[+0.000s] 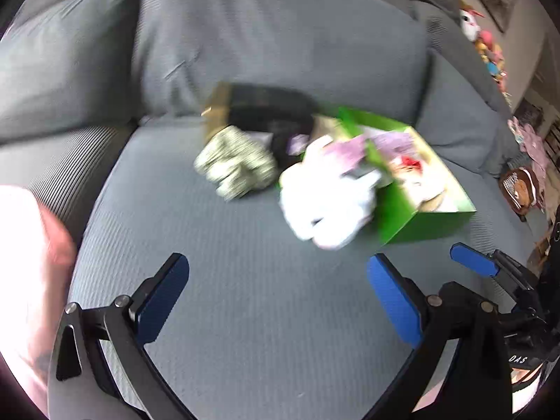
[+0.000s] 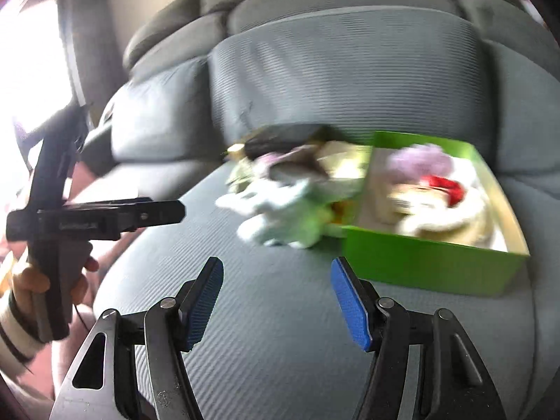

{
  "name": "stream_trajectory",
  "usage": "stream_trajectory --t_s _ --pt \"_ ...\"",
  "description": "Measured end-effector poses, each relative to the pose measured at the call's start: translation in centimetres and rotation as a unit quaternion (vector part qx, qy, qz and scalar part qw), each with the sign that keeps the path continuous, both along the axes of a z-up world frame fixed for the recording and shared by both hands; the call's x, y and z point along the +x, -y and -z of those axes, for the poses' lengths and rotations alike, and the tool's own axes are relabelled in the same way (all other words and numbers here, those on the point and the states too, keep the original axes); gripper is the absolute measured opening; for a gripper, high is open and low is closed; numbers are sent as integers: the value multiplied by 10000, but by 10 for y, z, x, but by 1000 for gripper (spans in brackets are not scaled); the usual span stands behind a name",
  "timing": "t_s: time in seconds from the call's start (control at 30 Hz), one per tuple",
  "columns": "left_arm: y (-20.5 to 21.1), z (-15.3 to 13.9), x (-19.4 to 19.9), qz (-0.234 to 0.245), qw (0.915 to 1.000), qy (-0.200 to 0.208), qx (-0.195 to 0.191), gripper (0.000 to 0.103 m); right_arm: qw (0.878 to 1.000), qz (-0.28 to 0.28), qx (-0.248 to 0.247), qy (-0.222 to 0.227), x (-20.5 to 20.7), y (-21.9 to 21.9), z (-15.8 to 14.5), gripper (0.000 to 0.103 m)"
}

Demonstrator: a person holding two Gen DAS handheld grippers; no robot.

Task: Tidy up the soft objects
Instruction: 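Withdraw the right gripper toward the light blue plush toy, then grasp the light blue plush toy with the right gripper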

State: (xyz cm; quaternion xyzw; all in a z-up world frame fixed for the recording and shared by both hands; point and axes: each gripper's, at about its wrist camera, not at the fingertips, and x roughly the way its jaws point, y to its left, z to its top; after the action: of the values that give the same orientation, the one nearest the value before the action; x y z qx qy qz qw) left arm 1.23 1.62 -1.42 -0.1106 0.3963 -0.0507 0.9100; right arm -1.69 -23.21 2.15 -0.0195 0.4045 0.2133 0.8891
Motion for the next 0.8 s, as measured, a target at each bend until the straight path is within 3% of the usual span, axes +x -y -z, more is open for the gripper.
stream_trajectory --t_s 0.13,0.5,0.67,0.8 --pt "-28 12 -12 -264 9989 -78 -368 102 9995 -130 -102 -261 7 -33 20 65" --pt "-53 13 -21 -325 9971 91 -685 102 9929 1008 -310 -550 71 -61 46 65" --pt "-58 16 -20 -313 9968 92 -731 102 9862 1410 -174 -855 95 -66 63 65" --pt "-58 21 -17 -269 9967 25 -766 102 9845 1504 -83 -895 98 -61 67 48"
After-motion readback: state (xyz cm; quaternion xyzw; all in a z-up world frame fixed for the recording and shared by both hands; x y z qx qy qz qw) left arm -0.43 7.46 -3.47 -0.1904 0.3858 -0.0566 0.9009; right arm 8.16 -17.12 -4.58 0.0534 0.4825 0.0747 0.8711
